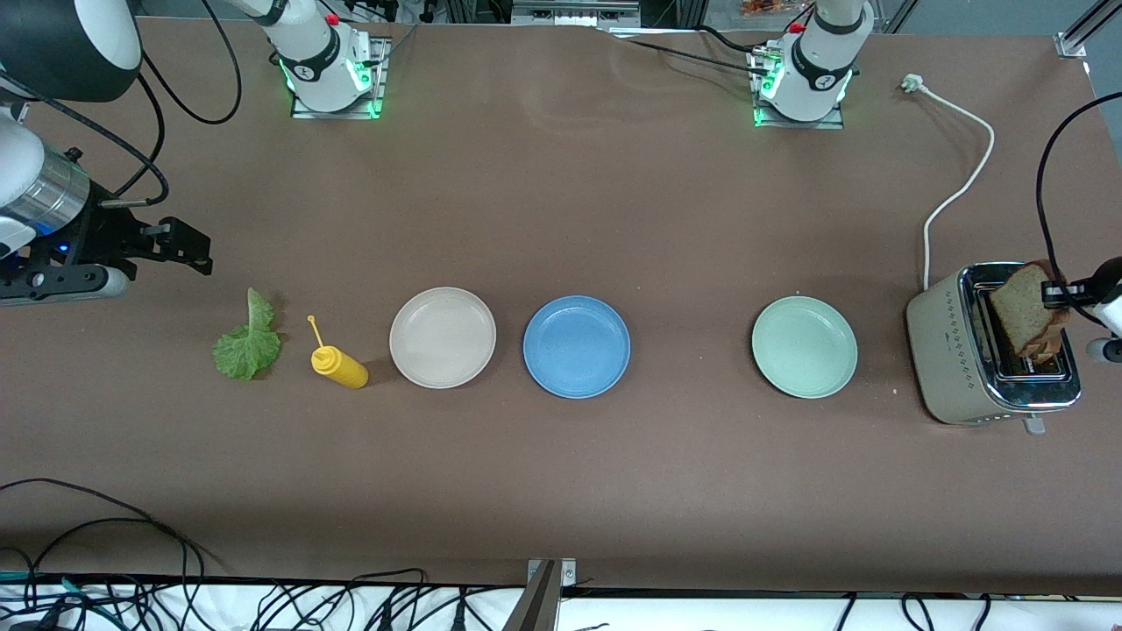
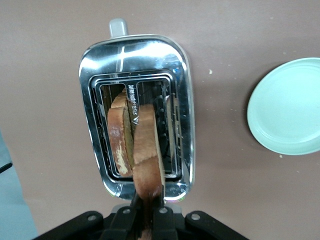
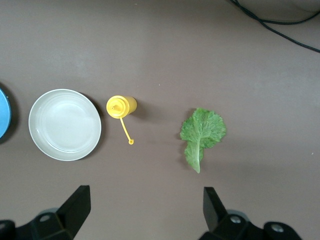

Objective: Make sandwich in blue plate with both arms
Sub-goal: 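Lift the bread slice out with the left gripper toward the blue plate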

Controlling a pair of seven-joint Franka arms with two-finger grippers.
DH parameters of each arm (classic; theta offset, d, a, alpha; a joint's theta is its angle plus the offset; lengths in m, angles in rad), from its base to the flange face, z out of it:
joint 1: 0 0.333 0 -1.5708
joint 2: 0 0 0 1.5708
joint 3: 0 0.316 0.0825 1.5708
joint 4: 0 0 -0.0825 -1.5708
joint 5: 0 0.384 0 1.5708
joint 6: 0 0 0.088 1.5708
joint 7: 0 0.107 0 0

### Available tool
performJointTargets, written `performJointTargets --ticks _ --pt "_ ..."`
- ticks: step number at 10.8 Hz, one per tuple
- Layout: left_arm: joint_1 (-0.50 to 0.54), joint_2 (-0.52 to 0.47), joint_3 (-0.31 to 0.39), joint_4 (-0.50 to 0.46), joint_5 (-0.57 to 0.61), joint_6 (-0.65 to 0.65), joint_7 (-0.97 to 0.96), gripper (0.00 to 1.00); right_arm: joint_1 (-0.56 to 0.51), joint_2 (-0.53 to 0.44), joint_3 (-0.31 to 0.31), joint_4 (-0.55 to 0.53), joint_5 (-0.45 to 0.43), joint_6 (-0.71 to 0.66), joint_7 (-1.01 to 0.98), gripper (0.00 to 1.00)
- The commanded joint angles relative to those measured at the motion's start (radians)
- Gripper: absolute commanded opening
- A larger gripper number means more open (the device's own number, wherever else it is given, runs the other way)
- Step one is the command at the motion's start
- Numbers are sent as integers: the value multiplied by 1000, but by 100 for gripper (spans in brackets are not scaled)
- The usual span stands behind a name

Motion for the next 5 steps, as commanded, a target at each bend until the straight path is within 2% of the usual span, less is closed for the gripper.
performJointTargets --ticks 1,5 --pt "-85 1 -9 113 25 -116 12 0 -4 -23 -4 -16 17 2 -8 100" --pt "-238 1 -24 195 -4 -191 14 0 -3 -21 -1 -14 17 3 -8 100"
